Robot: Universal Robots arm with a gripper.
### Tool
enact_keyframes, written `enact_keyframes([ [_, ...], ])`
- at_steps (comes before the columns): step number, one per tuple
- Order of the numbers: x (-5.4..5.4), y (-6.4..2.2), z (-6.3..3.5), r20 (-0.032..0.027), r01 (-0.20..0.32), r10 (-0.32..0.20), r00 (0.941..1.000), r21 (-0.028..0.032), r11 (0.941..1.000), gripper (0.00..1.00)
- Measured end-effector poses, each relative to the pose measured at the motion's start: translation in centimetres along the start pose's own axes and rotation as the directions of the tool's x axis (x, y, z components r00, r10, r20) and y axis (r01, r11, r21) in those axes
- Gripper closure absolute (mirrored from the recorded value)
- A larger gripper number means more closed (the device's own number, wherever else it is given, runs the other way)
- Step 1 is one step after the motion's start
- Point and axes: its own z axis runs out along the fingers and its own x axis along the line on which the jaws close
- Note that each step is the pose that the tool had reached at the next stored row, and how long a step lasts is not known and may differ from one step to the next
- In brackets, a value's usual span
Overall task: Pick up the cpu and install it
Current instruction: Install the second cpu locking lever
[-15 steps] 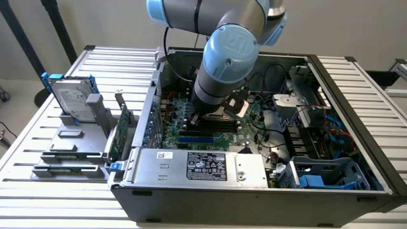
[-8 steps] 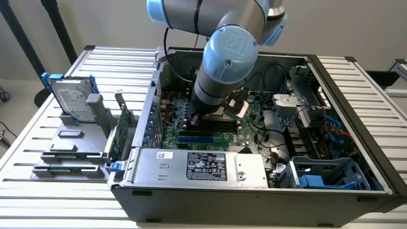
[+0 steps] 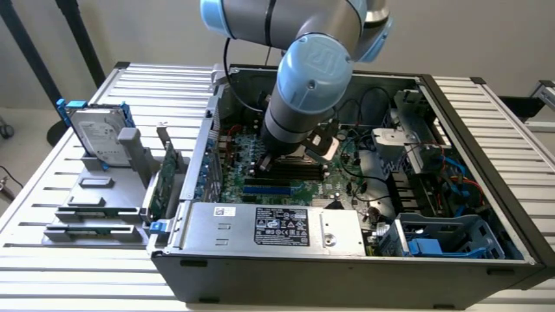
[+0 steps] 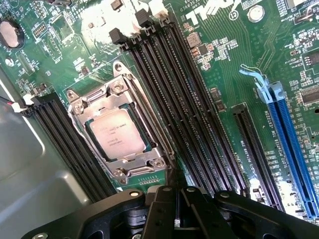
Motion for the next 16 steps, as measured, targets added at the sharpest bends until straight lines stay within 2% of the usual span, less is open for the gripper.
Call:
enact_keyframes([
  [2, 0.03, -0.02, -0.06, 0.0019, -0.001, 0.001, 1.0, 0.0004, 1.0, 0.89],
  [4, 0.06, -0.03, -0.1, 0.0064, -0.002, 0.002, 1.0, -0.0003, 1.0, 0.89],
  [8, 0.06, -0.05, -0.15, 0.0224, -0.005, 0.005, 0.9997, -0.0074, 1.0, 0.89],
  [10, 0.09, -0.06, -0.15, 0.0277, -0.005, 0.006, 0.9996, -0.0102, 0.9999, 0.89],
  [13, 0.15, -0.11, -0.28, 0.0308, -0.006, 0.006, 0.9995, -0.0114, 0.9999, 0.89],
  [16, 0.29, -0.24, -0.61, 0.03, -0.006, 0.006, 0.9995, -0.0114, 0.9999, 0.89],
])
